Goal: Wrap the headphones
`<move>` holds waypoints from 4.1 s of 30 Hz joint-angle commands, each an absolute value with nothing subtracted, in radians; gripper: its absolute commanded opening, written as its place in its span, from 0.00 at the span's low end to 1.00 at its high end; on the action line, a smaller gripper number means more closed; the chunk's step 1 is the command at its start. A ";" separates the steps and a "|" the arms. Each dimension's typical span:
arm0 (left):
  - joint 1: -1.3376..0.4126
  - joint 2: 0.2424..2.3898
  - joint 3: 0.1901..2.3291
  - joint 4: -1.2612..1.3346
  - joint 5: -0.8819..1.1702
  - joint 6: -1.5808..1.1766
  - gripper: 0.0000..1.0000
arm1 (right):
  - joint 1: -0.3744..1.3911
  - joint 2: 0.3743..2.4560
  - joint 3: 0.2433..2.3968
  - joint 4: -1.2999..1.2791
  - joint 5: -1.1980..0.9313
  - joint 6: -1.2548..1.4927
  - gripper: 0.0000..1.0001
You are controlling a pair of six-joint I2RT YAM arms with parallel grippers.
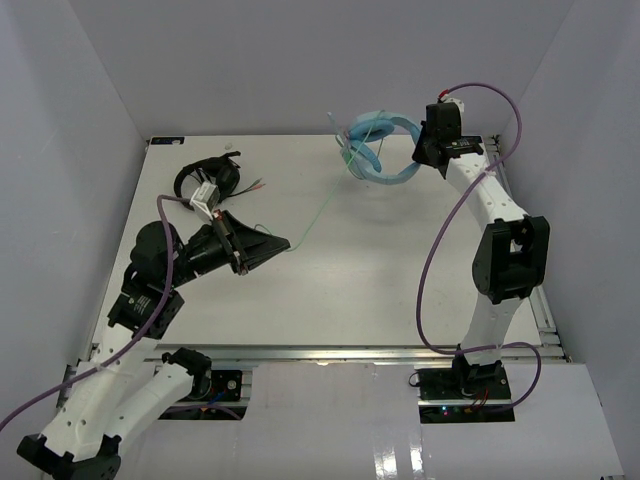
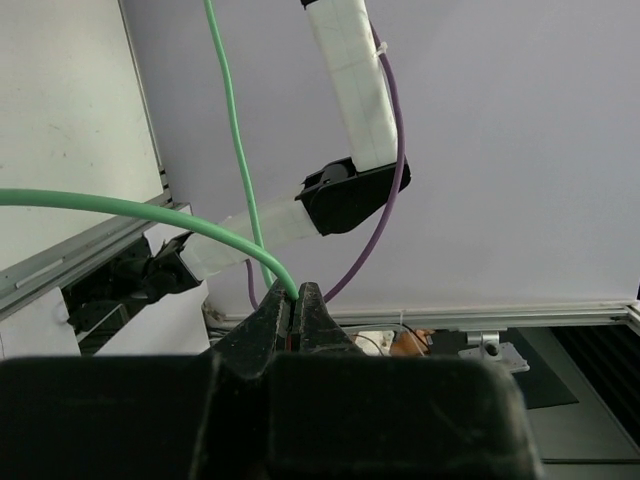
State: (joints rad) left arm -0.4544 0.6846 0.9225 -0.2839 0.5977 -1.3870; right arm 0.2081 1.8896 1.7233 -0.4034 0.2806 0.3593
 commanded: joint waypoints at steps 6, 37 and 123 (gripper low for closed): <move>-0.732 0.852 0.845 -0.133 0.543 -1.343 0.00 | 0.185 1.893 1.784 -0.341 0.202 0.506 0.08; -0.428 1.252 0.615 -0.031 0.672 -0.988 0.00 | 0.047 1.540 1.499 -0.130 -0.842 0.665 0.08; -0.441 1.337 1.325 -0.477 0.250 -1.074 0.00 | 0.630 1.801 1.567 -0.344 0.394 -0.019 0.08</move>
State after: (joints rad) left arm -0.4189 1.3218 1.2295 -0.3247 0.3096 -1.1040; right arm 0.6323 1.8006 1.5431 -0.4174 0.3468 -0.1153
